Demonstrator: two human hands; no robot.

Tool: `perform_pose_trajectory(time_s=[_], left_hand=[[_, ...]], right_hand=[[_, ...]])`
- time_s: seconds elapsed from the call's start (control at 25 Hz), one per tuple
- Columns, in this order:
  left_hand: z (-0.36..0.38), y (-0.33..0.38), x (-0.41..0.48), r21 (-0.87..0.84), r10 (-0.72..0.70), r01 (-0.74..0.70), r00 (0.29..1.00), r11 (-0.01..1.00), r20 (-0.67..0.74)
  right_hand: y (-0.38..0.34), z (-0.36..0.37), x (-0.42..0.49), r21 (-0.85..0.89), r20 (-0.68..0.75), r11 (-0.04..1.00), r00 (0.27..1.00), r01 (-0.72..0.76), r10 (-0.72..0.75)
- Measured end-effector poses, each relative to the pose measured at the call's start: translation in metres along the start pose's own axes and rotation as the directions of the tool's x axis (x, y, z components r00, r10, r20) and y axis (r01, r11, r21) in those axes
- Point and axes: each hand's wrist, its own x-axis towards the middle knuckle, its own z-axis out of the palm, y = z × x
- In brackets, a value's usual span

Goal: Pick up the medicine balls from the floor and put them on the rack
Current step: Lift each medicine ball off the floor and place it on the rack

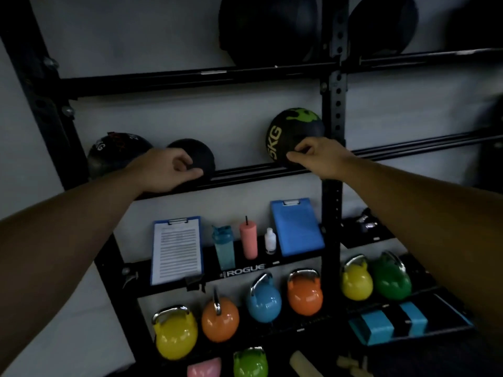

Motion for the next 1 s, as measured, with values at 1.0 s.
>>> perform_pose_trajectory(time_s=[1.0], left_hand=[[0.036,0.149,-0.274,-0.287,0.333,-0.267,0.918,0.920,0.214]], right_hand=[[-0.050,0.005,-0.408,-0.076,-0.042,0.928,0.931,-0.365,0.363]])
